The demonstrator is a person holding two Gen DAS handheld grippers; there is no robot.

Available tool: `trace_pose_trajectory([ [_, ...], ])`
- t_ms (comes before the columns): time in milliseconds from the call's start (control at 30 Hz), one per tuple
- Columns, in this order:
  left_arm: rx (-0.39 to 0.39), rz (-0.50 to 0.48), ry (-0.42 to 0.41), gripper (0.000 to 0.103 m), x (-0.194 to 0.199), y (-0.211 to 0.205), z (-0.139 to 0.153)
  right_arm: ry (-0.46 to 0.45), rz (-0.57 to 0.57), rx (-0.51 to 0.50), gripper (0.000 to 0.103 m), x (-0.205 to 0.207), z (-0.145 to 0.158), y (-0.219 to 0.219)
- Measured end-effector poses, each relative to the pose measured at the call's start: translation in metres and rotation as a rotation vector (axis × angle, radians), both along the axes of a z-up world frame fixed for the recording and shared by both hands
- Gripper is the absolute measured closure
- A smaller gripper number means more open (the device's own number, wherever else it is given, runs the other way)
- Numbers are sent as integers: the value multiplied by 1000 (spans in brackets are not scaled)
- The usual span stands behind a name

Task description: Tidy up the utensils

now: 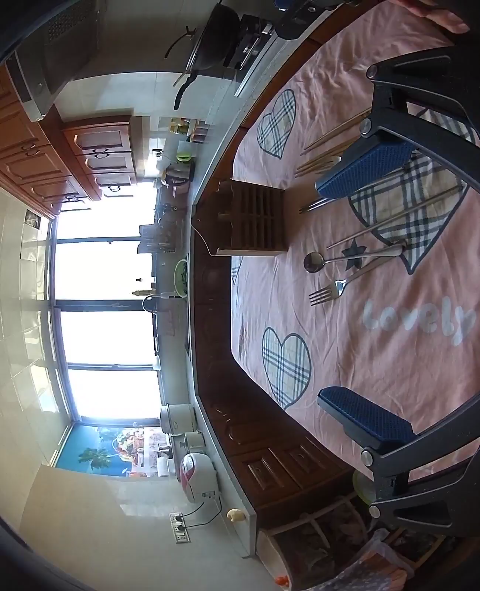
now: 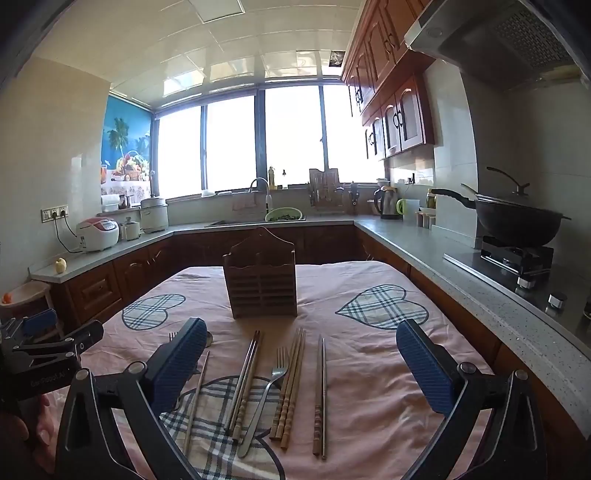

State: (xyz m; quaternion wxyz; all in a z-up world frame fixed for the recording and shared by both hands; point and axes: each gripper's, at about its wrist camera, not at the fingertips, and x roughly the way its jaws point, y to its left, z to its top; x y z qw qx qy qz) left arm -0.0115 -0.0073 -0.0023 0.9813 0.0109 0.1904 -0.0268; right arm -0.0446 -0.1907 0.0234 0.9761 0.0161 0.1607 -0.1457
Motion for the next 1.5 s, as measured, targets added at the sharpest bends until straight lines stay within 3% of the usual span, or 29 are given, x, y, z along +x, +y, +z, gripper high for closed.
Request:
trace_pose_trajectory([
  [1500, -2, -1, 1, 1, -3, -2, 6, 28, 21, 24, 0, 3, -8, -5],
])
